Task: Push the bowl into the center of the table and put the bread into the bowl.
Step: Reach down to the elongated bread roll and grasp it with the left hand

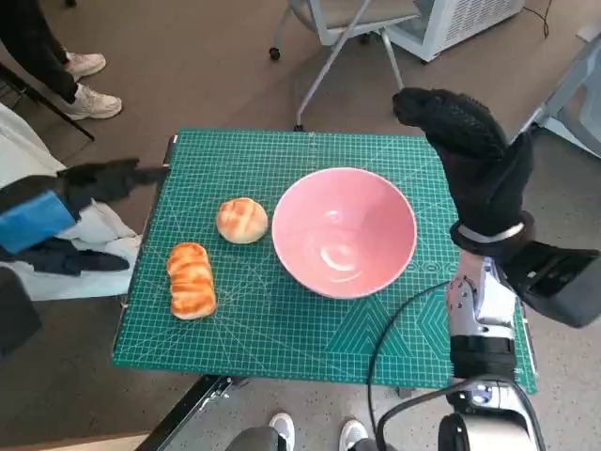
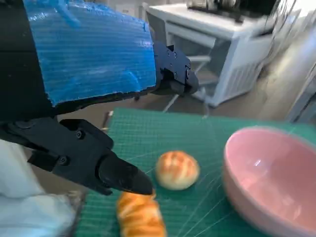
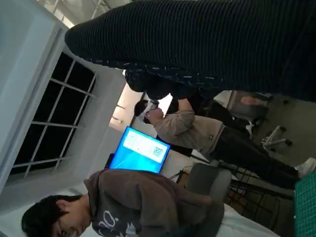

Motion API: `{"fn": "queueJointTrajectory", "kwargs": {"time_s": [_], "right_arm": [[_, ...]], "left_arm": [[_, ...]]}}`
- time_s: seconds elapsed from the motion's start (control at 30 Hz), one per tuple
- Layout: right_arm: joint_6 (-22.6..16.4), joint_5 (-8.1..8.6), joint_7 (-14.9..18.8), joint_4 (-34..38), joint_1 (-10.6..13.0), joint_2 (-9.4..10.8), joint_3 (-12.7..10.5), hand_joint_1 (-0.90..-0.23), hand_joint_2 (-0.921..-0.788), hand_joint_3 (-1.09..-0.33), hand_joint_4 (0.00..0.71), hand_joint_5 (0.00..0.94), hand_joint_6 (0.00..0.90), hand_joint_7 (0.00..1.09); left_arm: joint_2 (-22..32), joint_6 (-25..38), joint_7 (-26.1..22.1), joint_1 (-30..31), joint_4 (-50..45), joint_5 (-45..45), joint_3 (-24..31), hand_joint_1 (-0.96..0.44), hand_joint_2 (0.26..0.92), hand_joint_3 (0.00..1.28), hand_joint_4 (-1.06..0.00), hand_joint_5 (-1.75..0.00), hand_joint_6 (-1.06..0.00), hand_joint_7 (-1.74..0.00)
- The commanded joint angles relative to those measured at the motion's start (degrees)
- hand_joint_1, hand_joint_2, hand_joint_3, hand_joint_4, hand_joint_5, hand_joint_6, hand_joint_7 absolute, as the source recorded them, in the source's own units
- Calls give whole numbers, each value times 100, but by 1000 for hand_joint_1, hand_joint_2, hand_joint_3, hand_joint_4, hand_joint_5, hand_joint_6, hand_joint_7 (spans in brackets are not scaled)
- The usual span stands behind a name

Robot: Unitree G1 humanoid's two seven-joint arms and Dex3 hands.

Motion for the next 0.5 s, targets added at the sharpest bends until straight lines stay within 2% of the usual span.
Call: {"fn": "queueJointTrajectory", "kwargs": {"time_s": [0.03, 0.5], "right_arm": [[13, -12, -8, 100, 18, 23, 22, -663, -921, -766, 134, 0, 0, 525], [72, 69, 34, 132, 6, 32, 15, -654, -921, -776, 131, 1, -1, 520]], "left_arm": [[141, -393, -37, 134, -7, 274, -167, 220, 801, 28, -238, -3, -343, -48], [-88, -1666, 143, 105, 818, 931, -1009, 133, 744, 1, -279, -10, -391, -32]]}}
